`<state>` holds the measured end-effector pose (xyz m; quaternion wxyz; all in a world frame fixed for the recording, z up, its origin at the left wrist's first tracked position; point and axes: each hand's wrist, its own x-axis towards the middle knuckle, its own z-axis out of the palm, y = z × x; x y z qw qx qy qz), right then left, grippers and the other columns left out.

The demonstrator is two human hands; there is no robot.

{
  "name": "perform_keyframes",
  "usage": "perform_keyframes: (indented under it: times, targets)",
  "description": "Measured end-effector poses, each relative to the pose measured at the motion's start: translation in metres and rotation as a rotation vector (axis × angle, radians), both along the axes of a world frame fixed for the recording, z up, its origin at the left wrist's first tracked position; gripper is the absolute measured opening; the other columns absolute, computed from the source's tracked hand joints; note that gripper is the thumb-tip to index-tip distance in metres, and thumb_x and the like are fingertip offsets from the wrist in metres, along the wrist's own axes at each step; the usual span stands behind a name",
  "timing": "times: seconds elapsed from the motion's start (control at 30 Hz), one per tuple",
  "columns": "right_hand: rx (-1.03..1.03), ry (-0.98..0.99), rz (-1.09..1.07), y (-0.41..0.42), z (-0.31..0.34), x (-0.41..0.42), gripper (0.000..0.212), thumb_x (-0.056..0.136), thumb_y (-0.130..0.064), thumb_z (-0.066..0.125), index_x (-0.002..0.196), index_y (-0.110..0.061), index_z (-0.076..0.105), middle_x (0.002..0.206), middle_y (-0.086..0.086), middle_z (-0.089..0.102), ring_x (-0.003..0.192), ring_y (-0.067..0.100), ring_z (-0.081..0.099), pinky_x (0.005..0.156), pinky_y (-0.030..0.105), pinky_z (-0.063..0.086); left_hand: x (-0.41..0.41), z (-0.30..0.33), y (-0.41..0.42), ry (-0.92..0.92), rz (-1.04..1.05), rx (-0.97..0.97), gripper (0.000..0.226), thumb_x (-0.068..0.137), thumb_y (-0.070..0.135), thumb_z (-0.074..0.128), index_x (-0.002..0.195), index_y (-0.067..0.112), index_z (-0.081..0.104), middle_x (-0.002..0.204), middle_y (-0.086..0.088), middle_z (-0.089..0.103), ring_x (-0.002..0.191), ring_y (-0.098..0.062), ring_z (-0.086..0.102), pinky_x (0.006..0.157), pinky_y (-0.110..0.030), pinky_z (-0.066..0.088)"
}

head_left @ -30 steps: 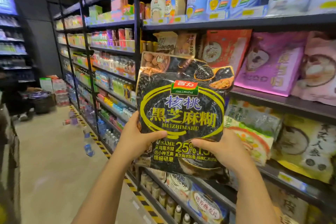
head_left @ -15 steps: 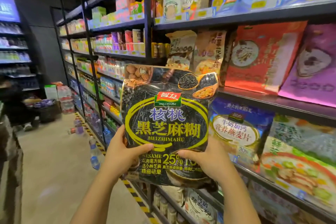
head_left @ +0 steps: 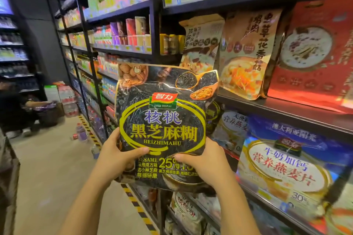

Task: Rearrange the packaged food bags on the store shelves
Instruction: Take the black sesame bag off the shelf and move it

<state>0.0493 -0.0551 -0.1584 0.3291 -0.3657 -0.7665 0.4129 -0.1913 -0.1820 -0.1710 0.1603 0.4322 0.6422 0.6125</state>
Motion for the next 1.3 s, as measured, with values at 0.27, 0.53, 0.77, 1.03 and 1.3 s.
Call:
perform_keyframes:
  times: [0.27, 0.53, 0.77, 1.03, 1.3]
  targets:
    - [0.009, -0.016, -0.095, 0.055, -0.008, -0.055, 0.058, 0.07, -0.047, 0.094, 0.121, -0.038, 0.069, 0.112, -0.02, 0.076, 0.105, 0.002, 0.069, 0.091, 0.03, 0.054, -0.061, -0.011, 0.074, -0.007, -0.09, 0.001, 0.075, 0.059, 0.042, 0.097, 0.125, 0.047, 0.061, 0.12, 0.021, 0.073, 0.106, 0.001, 0.069, 0.09, -0.037, 0.054]
    - [-0.018, 0.007, -0.29, 0.096, -0.014, -0.123, 0.054, 0.071, -0.044, 0.095, 0.118, -0.039, 0.069, 0.11, -0.021, 0.076, 0.103, 0.0, 0.069, 0.089, 0.03, 0.054, -0.136, -0.01, 0.161, -0.011, -0.258, 0.002, 0.074, 0.059, 0.024, 0.094, 0.126, 0.025, 0.062, 0.109, 0.011, 0.078, 0.095, -0.005, 0.073, 0.088, -0.036, 0.057]
    - [-0.047, 0.051, -0.451, 0.122, -0.033, -0.156, 0.053, 0.068, -0.04, 0.097, 0.115, -0.038, 0.071, 0.107, -0.021, 0.078, 0.1, -0.003, 0.07, 0.087, 0.029, 0.055, -0.181, -0.027, 0.226, 0.002, -0.422, 0.024, 0.075, 0.055, 0.034, 0.095, 0.122, 0.033, 0.061, 0.109, 0.018, 0.076, 0.095, 0.002, 0.071, 0.075, -0.022, 0.057]
    - [-0.078, 0.141, -0.634, 0.16, -0.081, -0.156, 0.066, 0.068, -0.019, 0.099, 0.119, -0.042, 0.064, 0.107, -0.027, 0.076, 0.097, -0.009, 0.07, 0.087, 0.031, 0.056, -0.163, -0.087, 0.292, -0.08, -0.51, 0.039, 0.078, 0.061, 0.033, 0.094, 0.128, 0.044, 0.055, 0.119, 0.022, 0.07, 0.107, 0.004, 0.067, 0.087, -0.022, 0.052]
    - [-0.038, 0.211, -0.674, 0.224, -0.117, -0.152, 0.085, 0.071, -0.025, 0.098, 0.143, -0.032, 0.054, 0.137, -0.014, 0.068, 0.128, 0.011, 0.063, 0.106, 0.041, 0.052, -0.146, -0.125, 0.361, -0.032, -0.484, 0.115, 0.07, 0.076, 0.012, 0.09, 0.132, 0.029, 0.052, 0.117, 0.026, 0.066, 0.111, 0.005, 0.063, 0.09, -0.006, 0.046]
